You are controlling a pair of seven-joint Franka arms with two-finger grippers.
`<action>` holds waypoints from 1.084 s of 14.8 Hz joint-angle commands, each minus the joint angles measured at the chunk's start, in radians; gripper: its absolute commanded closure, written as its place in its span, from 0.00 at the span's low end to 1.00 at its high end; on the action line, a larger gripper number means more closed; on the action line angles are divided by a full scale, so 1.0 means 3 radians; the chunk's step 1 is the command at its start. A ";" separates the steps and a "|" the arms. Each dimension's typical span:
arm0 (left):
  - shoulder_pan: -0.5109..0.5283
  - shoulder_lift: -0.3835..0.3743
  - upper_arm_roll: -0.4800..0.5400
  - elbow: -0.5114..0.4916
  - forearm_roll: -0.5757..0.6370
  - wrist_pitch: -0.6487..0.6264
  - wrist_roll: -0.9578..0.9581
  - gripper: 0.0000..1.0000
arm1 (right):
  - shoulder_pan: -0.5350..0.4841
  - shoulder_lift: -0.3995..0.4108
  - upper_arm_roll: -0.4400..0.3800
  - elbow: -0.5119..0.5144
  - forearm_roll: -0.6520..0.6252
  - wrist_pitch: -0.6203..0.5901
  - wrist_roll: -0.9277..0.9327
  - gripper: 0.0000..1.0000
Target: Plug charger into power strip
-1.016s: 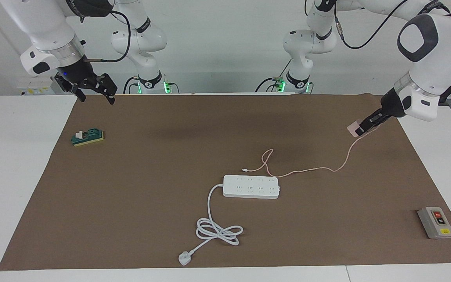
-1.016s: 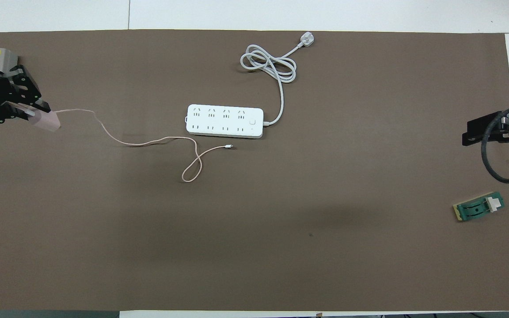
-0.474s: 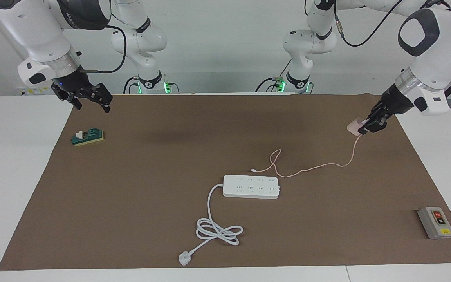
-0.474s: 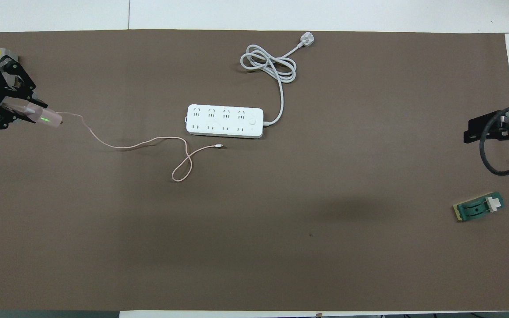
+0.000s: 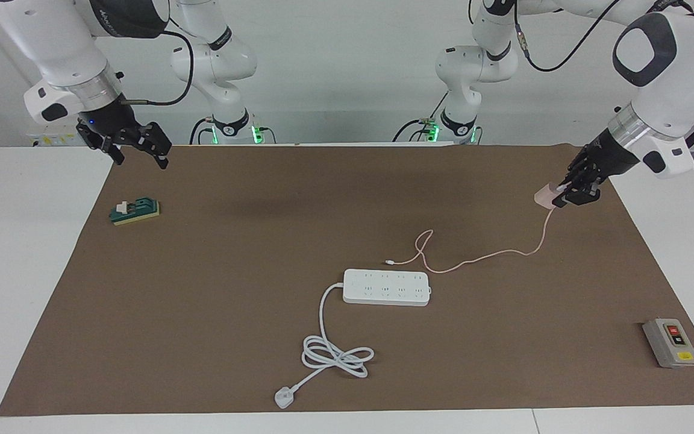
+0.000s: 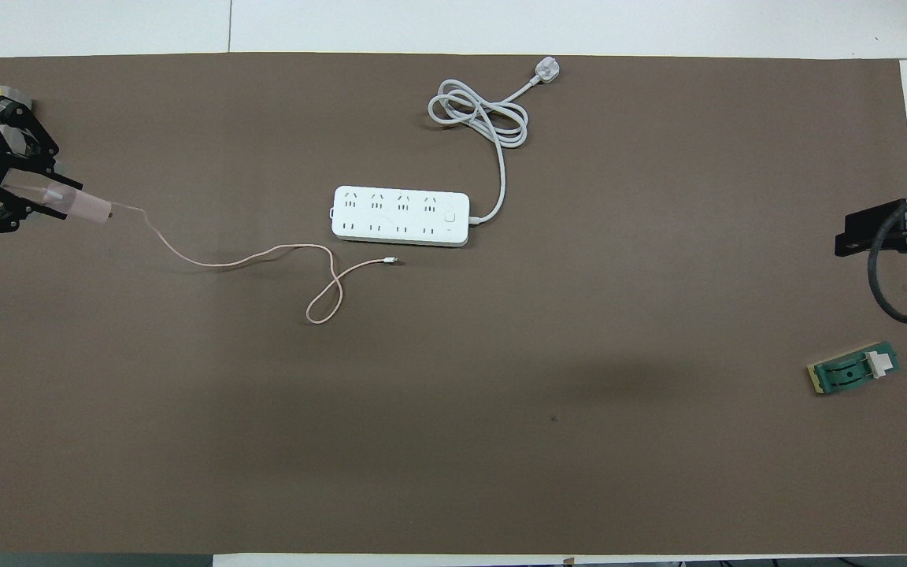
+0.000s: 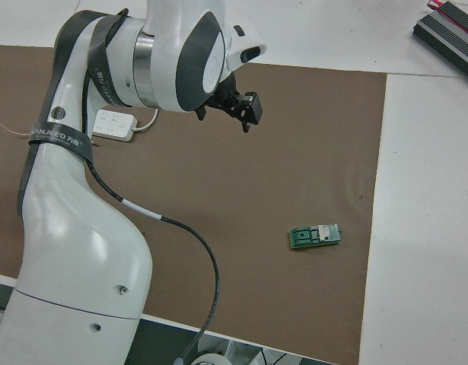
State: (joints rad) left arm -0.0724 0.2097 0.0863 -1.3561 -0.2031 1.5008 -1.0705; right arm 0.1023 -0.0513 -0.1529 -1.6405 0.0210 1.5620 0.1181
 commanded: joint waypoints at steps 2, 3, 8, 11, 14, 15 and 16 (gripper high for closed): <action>-0.0004 -0.0162 0.0009 -0.0025 0.0043 0.0029 -0.0139 1.00 | -0.0044 -0.0054 0.0034 -0.0059 -0.0039 0.0004 -0.0061 0.00; -0.0004 -0.0172 0.0009 -0.0020 0.0033 0.0029 -0.0169 1.00 | -0.0044 -0.0054 0.0034 -0.0059 -0.0039 0.0004 -0.0061 0.00; -0.0075 -0.0132 0.0065 -0.0015 0.0104 0.0105 -0.0547 1.00 | -0.0044 -0.0054 0.0034 -0.0059 -0.0039 0.0004 -0.0061 0.00; -0.0315 -0.0055 0.0055 -0.0051 0.0314 0.0355 -0.1155 1.00 | -0.0044 -0.0054 0.0034 -0.0059 -0.0039 0.0004 -0.0061 0.00; -0.0525 0.0057 0.0055 -0.0107 0.0375 0.0478 -0.1651 1.00 | -0.0044 -0.0054 0.0034 -0.0059 -0.0039 0.0004 -0.0061 0.00; -0.0617 0.0129 0.0055 -0.0122 0.0421 0.0519 -0.1759 1.00 | -0.0044 -0.0054 0.0034 -0.0059 -0.0039 0.0004 -0.0061 0.00; -0.0699 0.0215 0.0055 -0.0158 0.0462 0.0585 -0.1841 1.00 | -0.0044 -0.0054 0.0034 -0.0059 -0.0039 0.0004 -0.0061 0.00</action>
State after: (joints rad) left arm -0.2346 0.2372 0.0920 -1.3815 -0.1027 1.6312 -1.5553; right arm 0.1023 -0.0525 -0.1528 -1.6414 0.0210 1.5619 0.1181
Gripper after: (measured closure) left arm 0.687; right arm 0.000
